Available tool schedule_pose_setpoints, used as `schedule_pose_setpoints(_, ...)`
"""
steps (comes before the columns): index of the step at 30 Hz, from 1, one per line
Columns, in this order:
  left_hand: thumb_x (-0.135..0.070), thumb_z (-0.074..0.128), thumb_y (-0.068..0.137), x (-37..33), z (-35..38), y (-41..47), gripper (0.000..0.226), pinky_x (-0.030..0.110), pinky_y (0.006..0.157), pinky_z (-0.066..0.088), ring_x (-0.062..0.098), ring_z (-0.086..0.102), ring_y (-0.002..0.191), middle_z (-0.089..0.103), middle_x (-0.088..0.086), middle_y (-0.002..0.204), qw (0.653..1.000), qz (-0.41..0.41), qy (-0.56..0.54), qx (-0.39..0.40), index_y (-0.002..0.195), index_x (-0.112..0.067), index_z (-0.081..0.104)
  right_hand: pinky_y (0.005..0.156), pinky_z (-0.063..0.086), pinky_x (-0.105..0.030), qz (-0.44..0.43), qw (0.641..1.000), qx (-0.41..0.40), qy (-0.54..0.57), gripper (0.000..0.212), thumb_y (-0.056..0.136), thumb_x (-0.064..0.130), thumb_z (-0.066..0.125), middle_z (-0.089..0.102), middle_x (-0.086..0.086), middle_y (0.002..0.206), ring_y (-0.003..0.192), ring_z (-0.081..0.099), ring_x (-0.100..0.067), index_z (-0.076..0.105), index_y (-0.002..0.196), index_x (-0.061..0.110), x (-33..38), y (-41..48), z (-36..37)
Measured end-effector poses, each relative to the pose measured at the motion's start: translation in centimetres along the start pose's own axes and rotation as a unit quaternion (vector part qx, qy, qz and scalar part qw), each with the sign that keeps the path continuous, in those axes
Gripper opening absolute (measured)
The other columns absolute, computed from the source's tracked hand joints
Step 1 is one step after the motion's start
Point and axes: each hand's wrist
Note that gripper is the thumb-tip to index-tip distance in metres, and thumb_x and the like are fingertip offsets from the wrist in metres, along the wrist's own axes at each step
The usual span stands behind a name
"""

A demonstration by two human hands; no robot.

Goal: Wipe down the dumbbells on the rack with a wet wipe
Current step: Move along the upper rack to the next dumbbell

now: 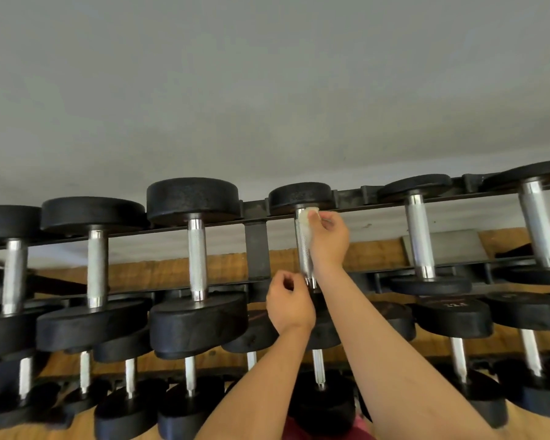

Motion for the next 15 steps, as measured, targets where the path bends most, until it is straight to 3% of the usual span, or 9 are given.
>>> schedule_pose_setpoints(3, -0.016, 0.052, 0.093, 0.0, 0.0, -0.1, 0.026, 0.024, 0.053, 0.033, 0.011, 0.047, 0.059, 0.053, -0.003, 0.064, 1.000, 0.000, -0.004, 0.000, 0.067, -0.017, 0.048, 0.066, 0.046, -0.016, 0.019, 0.999, 0.020, -0.025, 0.020, 0.097, 0.025, 0.057, 0.066, 0.000, 0.094, 0.086, 0.060, -0.010, 0.067, 0.104, 0.009, 0.1, 0.1, -0.2)
schedule_pose_setpoints(9, -0.017, 0.054, 0.092, 0.2, 0.0, 0.1, 0.024, 0.024, 0.054, 0.034, 0.011, 0.048, 0.060, 0.053, -0.004, 0.065, 1.000, -0.002, -0.011, 0.005, 0.068, -0.019, 0.049, 0.062, 0.041, -0.012, 0.048, 0.994, 0.095, -0.006, 0.016, 0.091, 0.021, 0.067, 0.060, 0.014, 0.088, 0.080, 0.056, 0.001, 0.064, 0.107, 0.018, 0.3, 0.2, -1.0)
schedule_pose_setpoints(15, -0.018, 0.054, 0.092, 0.3, 0.0, 0.1, 0.020, 0.022, 0.055, 0.036, 0.010, 0.050, 0.061, 0.056, -0.004, 0.067, 1.000, -0.003, -0.015, 0.005, 0.072, -0.017, 0.053, 0.060, 0.038, -0.013, 0.108, 0.988, 0.106, 0.032, 0.018, 0.089, 0.024, 0.069, 0.061, 0.011, 0.085, 0.077, 0.055, -0.002, 0.062, 0.104, 0.017, 1.4, 0.9, -0.5)
Point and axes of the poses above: each hand's wrist, its own y-axis towards the middle knuckle, its own z-axis out of the palm, x = y × z
